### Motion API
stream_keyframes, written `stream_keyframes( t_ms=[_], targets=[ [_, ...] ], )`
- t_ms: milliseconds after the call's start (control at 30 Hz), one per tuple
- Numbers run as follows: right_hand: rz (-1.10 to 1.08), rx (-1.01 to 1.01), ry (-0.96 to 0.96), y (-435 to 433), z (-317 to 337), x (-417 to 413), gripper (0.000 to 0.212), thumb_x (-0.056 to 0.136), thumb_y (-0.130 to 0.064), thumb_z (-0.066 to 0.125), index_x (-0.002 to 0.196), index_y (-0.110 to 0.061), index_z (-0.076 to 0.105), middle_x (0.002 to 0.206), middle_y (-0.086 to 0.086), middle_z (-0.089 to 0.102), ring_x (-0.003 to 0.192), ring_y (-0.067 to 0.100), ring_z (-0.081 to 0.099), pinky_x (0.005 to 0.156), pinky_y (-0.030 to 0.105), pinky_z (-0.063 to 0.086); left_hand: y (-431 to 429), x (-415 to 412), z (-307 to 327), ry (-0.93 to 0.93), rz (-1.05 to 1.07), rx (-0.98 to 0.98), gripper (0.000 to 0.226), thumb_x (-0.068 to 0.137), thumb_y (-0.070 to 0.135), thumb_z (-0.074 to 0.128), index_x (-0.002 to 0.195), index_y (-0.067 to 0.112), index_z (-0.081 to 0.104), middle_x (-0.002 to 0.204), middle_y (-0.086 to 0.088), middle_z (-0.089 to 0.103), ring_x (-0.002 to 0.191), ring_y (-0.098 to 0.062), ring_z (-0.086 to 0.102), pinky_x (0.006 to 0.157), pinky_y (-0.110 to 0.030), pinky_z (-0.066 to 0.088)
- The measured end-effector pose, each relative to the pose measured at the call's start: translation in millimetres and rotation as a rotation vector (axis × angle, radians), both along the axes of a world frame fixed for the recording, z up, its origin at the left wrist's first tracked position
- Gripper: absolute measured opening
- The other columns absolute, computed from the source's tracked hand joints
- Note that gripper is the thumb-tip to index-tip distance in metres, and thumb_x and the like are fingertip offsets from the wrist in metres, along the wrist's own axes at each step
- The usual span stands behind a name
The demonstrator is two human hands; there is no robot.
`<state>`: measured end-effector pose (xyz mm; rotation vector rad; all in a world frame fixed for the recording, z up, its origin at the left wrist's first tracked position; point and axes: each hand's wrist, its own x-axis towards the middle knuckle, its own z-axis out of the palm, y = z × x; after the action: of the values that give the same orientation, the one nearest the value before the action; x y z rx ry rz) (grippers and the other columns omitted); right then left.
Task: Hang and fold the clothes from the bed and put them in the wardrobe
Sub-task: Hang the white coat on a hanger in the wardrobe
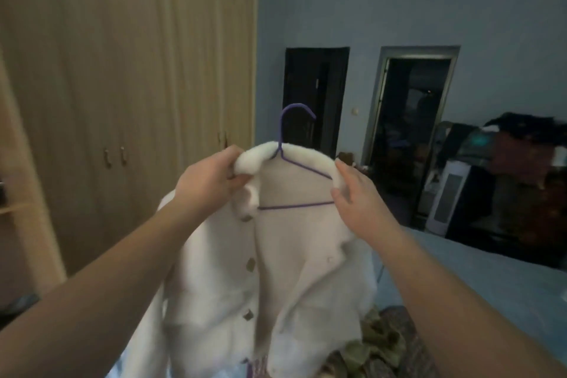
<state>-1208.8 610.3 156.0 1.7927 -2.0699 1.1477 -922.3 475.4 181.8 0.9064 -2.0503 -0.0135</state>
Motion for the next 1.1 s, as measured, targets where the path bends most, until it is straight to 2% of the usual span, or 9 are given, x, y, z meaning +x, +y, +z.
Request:
stream_keyframes(
  t_ms=[167,300,500,600,700,800,900,1000,1100],
  targets=[
    [0.251,-0.028,-0.139,13.2,55.2,14.4,0.048,0.099,-0.04,0.04,0.135,-0.07,0.028,0.123,-0.052,0.04,0.11,-0.023,0.042,0.094,0.016,0.031,6.9,39.4,42.8,0.095,-0.013,-0.017,0.041,0.071,0.072,0.056,0.103,0.049,0.049,0.08,0.033,0.059,0.07,-0.005,0.054,0.059,-0.016,0.037],
    [0.25,0.036,-0.035,18.4,68.8,25.1,0.041,0.093,-0.052,0.041,0.128,-0.072,0.03,0.108,-0.036,0.053,0.099,-0.005,0.054,0.075,0.02,0.039,14.5,61.7,53.9,0.095,-0.092,0.011,0.03,0.07,0.073,0.06,0.095,0.058,0.051,0.09,0.036,0.059,0.079,0.01,0.057,0.064,-0.028,0.045],
    [0.161,-0.042,0.217,7.2,67.3,60.9,0.029,0.094,-0.05,0.036,0.123,-0.051,0.037,0.086,-0.03,0.049,0.078,-0.008,0.049,0.063,0.017,0.034,31.9,72.6,63.2,0.011,-0.144,0.049,0.026,0.074,0.071,0.056,0.094,0.056,0.047,0.089,0.035,0.06,0.079,0.011,0.057,0.064,-0.028,0.044],
    [0.182,-0.122,0.303,5.4,72.5,77.7,0.032,0.092,-0.053,0.029,0.119,-0.043,0.04,0.091,-0.022,0.051,0.078,0.0,0.053,0.066,0.024,0.04,38.3,79.1,73.0,-0.038,-0.165,0.03,0.02,0.079,0.068,0.053,0.093,0.058,0.045,0.088,0.038,0.058,0.077,0.013,0.056,0.061,-0.023,0.04],
    [0.172,-0.191,0.396,8.8,80.8,92.4,0.025,0.099,-0.043,0.037,0.122,-0.035,0.04,0.099,-0.014,0.053,0.08,0.009,0.055,0.068,0.032,0.049,41.1,86.6,79.4,-0.048,-0.203,0.035,0.02,0.084,0.069,0.048,0.096,0.053,0.045,0.086,0.028,0.063,0.077,0.008,0.059,0.06,-0.018,0.04],
    [0.143,-0.275,0.473,12.4,90.2,109.1,0.026,0.1,-0.032,0.042,0.124,-0.025,0.043,0.101,-0.006,0.052,0.08,0.015,0.051,0.066,0.037,0.049,43.6,96.2,83.9,0.018,-0.266,0.089,0.038,0.087,0.071,0.045,0.106,0.039,0.051,0.09,0.017,0.066,0.081,-0.001,0.063,0.07,-0.024,0.05],
    [0.08,-0.332,0.49,10.2,103.0,130.6,0.028,0.099,-0.028,0.046,0.125,-0.018,0.047,0.102,-0.001,0.051,0.081,0.019,0.051,0.065,0.039,0.05,46.6,108.8,92.9,0.018,-0.304,0.096,0.036,0.09,0.068,0.046,0.11,0.039,0.054,0.095,0.016,0.068,0.086,-0.004,0.065,0.076,-0.027,0.053],
    [0.024,-0.376,0.558,-1.1,114.5,161.1,0.032,0.097,-0.02,0.055,0.128,-0.014,0.048,0.105,0.002,0.048,0.082,0.017,0.049,0.07,0.033,0.05,50.5,118.0,104.9,-0.04,-0.224,0.056,0.042,0.087,0.067,0.045,0.104,0.029,0.053,0.086,0.005,0.067,0.08,-0.014,0.064,0.075,-0.038,0.053],
    [0.134,-0.476,0.647,-13.5,124.6,190.3,0.033,0.094,-0.026,0.049,0.124,-0.013,0.049,0.104,-0.001,0.045,0.08,0.01,0.042,0.069,0.019,0.033,52.0,127.2,113.5,-0.18,-0.136,-0.036,0.036,0.084,0.058,0.052,0.105,0.029,0.047,0.075,0.006,0.061,0.069,-0.017,0.059,0.066,-0.039,0.049]
  ],
)
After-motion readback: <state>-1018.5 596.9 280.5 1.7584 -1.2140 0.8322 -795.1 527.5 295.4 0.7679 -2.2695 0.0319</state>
